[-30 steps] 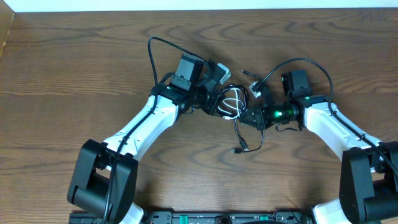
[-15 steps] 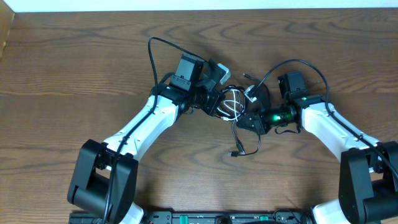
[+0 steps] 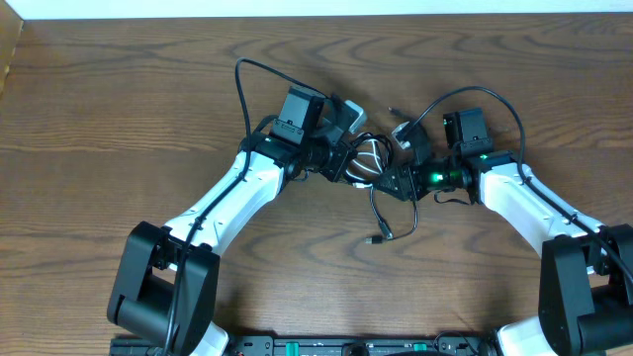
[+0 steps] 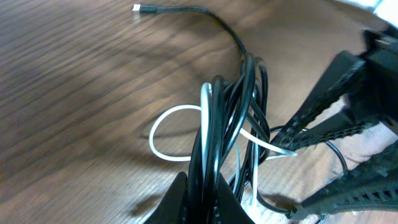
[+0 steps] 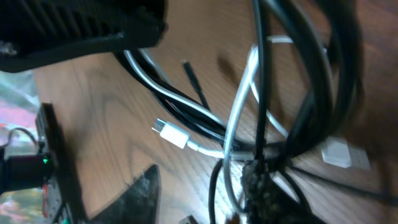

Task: Untangle cables

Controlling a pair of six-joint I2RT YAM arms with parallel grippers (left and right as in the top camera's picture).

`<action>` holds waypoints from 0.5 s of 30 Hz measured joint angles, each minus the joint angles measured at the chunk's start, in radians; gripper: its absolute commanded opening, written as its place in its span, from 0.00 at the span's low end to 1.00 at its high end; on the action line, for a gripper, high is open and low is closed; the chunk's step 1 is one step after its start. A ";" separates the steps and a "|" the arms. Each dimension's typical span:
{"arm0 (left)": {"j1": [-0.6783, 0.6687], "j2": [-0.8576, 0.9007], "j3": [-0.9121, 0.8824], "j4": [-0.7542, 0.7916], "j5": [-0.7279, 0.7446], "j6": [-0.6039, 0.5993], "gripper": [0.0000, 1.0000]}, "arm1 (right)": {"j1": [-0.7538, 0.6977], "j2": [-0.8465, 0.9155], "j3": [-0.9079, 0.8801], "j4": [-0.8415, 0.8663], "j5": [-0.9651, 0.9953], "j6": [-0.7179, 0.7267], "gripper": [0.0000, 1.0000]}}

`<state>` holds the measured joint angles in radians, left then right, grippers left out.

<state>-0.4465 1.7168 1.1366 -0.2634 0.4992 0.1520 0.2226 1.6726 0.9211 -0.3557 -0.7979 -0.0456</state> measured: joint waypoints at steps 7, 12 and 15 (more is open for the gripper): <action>0.000 0.000 0.000 0.001 -0.145 -0.153 0.07 | -0.040 -0.002 0.000 0.085 -0.003 0.107 0.49; 0.000 0.000 0.000 0.001 -0.172 -0.188 0.07 | -0.067 -0.008 0.000 0.080 -0.018 0.159 0.40; 0.000 0.000 0.000 0.002 -0.176 -0.201 0.08 | -0.063 -0.009 0.000 0.071 -0.020 0.197 0.40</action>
<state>-0.4461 1.7168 1.1366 -0.2619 0.3233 -0.0490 0.1596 1.6638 0.9211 -0.2848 -0.8181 0.1513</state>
